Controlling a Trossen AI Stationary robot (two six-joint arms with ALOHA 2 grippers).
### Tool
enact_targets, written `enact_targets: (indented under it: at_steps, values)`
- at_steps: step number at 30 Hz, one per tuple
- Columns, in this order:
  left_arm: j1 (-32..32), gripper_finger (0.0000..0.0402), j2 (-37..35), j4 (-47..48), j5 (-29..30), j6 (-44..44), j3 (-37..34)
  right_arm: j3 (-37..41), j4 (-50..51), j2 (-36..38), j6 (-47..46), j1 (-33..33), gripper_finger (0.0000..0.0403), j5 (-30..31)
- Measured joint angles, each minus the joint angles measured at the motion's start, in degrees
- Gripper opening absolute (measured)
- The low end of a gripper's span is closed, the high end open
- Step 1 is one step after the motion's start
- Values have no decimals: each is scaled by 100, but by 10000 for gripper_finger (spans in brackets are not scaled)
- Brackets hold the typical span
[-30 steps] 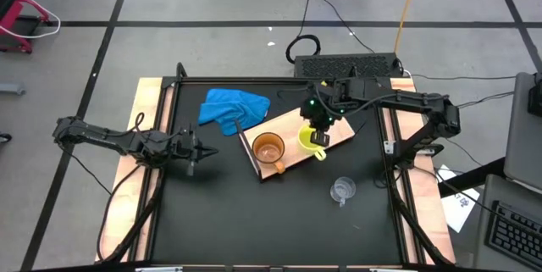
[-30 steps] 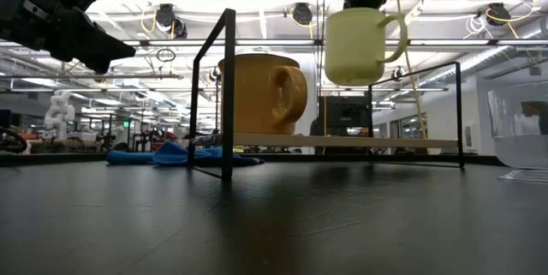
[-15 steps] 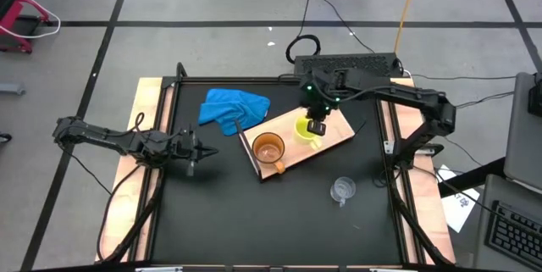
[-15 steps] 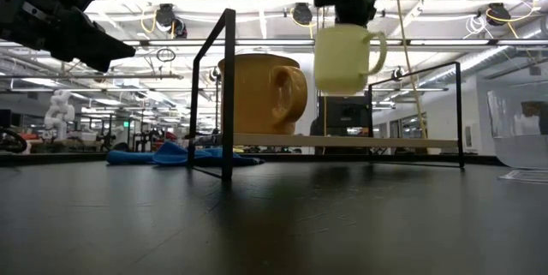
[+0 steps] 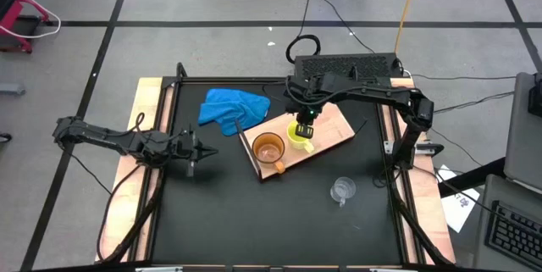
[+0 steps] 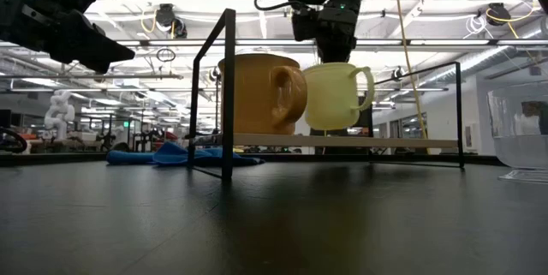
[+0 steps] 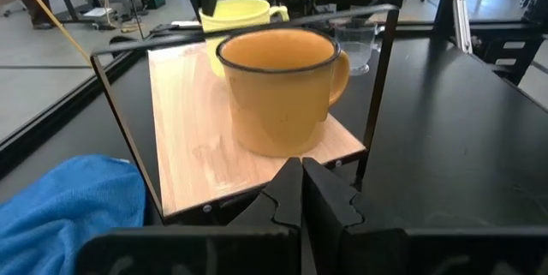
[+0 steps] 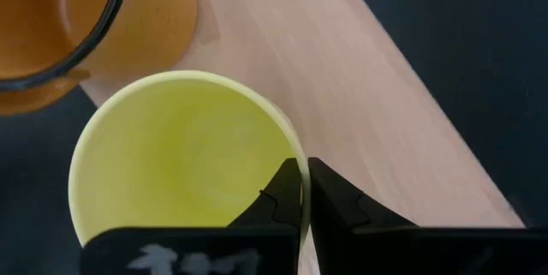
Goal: Stack small to large cups/mugs on shelf
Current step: Put the yellow mug on the shelf
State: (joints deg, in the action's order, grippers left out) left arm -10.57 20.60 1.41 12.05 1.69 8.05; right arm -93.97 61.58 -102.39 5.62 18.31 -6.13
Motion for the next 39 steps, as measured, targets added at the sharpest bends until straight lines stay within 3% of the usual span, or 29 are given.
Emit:
enact_targets:
  at_steps: [31,39]
  values:
    - [0,15,2,33,-5,212,0,-28,-349,35,-281,-2,0,9]
    - [-1,15,0,34,-7,217,0,-26,-242,35,-353,-4,0,305]
